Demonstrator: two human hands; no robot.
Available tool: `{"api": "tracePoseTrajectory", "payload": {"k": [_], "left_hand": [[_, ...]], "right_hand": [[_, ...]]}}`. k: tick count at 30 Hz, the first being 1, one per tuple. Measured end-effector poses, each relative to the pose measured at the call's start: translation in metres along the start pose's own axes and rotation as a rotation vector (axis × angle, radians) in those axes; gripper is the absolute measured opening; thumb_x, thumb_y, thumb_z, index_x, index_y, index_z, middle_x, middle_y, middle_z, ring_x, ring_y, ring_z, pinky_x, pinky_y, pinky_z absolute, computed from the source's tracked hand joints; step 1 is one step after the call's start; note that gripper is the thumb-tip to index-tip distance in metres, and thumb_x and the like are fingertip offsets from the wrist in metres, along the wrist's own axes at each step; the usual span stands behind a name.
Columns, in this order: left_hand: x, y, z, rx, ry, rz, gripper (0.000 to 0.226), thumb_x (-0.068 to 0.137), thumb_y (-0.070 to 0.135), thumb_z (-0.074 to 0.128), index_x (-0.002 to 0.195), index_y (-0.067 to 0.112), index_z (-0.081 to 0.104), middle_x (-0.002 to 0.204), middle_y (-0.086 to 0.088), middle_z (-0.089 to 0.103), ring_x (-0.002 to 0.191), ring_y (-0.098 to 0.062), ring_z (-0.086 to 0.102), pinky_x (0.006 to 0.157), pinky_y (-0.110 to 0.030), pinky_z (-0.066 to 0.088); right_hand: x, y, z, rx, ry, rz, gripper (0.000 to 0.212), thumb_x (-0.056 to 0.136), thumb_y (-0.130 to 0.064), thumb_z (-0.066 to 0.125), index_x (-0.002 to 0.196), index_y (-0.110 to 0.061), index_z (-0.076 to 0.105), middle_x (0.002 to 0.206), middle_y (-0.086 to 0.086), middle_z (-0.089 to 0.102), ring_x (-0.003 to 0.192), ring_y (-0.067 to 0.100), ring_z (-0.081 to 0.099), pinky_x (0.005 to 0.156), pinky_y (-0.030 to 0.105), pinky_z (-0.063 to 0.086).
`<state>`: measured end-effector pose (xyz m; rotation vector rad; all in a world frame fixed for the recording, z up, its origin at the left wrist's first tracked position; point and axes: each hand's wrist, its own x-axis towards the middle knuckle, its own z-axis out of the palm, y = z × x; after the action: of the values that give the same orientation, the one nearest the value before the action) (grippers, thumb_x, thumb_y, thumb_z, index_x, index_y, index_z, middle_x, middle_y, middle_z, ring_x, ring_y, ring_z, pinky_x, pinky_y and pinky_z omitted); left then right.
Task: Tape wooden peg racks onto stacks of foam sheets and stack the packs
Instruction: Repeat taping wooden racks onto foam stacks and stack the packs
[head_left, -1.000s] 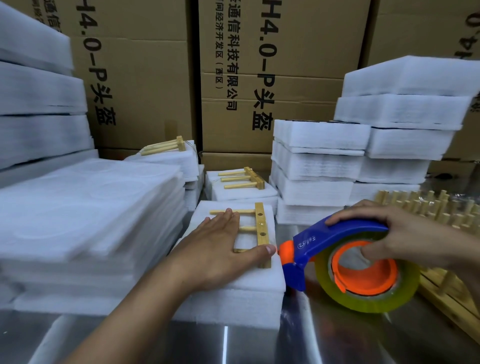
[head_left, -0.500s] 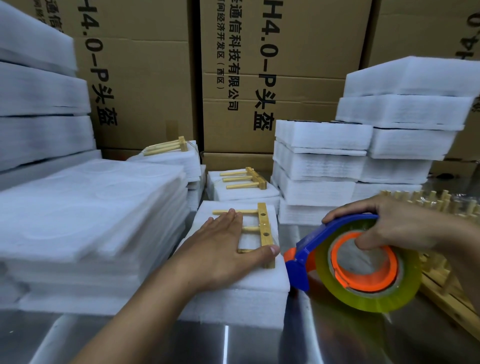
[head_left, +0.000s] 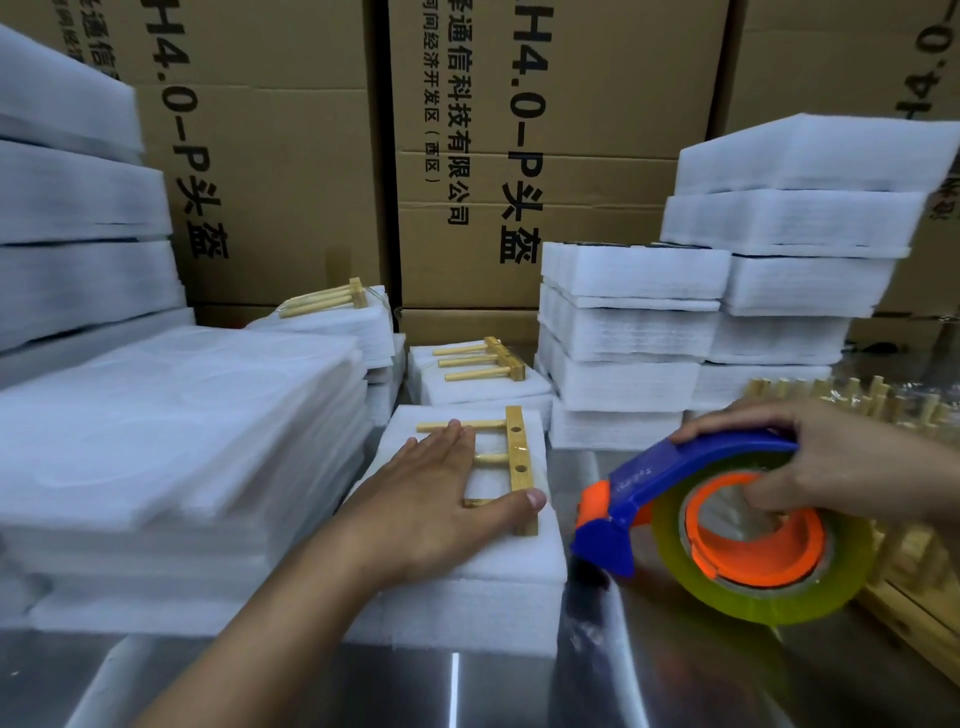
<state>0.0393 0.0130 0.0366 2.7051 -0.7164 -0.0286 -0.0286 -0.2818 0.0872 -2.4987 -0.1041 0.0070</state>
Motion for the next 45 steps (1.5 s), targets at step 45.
{"api": "tracePoseTrajectory", "payload": {"k": [45], "left_hand": [[0.004,-0.007,0.003,0.005,0.005,0.010,0.122,0.047,0.092,0.006,0.151,0.028,-0.004,0.158,0.012,-0.012,0.141,0.002,-0.012,0.109,-0.017,-0.009]], "right_hand": [[0.003,-0.064,0.116,0.106,0.593,-0.305,0.053,0.082,-0.066,0.046,0.127,-0.039,0.057,0.129,-0.026,0.047,0.114,-0.022,0.036,0.097,-0.003,0.022]]}}
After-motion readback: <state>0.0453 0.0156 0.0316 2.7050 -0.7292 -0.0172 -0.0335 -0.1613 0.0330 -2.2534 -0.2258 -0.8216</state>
